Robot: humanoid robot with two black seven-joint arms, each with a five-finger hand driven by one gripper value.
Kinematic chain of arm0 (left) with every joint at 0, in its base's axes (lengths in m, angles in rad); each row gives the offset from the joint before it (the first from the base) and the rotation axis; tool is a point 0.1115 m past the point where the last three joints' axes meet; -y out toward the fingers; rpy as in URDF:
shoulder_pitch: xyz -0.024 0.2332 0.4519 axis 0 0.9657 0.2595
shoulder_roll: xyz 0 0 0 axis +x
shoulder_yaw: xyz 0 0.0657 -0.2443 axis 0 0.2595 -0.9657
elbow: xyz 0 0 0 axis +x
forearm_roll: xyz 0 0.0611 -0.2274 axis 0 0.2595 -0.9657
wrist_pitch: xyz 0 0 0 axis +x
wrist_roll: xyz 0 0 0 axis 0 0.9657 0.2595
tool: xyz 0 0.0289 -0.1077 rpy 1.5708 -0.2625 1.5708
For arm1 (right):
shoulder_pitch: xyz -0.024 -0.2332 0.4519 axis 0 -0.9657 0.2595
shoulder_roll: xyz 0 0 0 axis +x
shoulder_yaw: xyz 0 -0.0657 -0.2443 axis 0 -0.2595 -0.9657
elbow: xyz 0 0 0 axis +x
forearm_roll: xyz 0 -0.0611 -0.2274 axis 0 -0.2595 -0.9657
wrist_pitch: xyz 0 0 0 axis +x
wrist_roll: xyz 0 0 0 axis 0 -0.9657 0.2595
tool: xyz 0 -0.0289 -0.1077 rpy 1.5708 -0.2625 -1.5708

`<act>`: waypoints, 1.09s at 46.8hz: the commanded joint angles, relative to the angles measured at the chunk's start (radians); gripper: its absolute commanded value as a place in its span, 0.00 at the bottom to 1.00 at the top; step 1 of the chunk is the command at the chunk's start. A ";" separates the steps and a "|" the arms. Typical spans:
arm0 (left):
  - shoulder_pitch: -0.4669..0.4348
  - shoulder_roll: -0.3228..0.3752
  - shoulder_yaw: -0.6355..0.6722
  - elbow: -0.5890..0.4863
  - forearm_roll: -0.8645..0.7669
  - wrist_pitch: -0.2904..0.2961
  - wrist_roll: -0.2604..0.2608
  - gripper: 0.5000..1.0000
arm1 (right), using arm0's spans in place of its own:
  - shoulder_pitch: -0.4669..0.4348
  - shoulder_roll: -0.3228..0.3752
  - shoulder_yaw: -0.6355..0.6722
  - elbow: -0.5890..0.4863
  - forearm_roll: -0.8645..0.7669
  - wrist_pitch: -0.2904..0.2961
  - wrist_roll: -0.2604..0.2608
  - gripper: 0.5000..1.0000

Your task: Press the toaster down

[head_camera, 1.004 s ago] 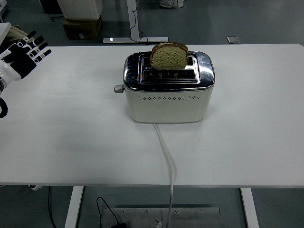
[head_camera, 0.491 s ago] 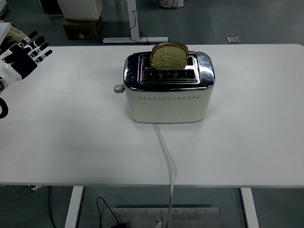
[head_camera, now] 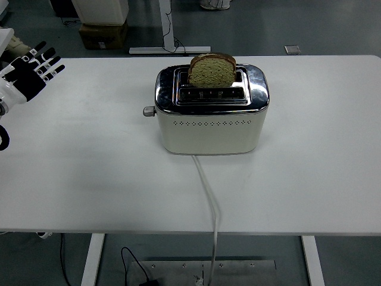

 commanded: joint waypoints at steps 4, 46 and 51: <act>0.013 0.000 -0.001 0.000 0.000 0.000 0.000 1.00 | 0.000 0.000 0.000 0.000 0.000 0.000 0.000 1.00; 0.044 0.238 0.010 -0.463 0.216 0.089 0.005 1.00 | 0.005 0.000 -0.002 0.000 0.000 0.000 -0.001 1.00; 0.023 0.264 0.008 -0.525 0.344 0.107 0.009 1.00 | 0.005 0.000 -0.002 0.000 0.000 0.000 0.000 1.00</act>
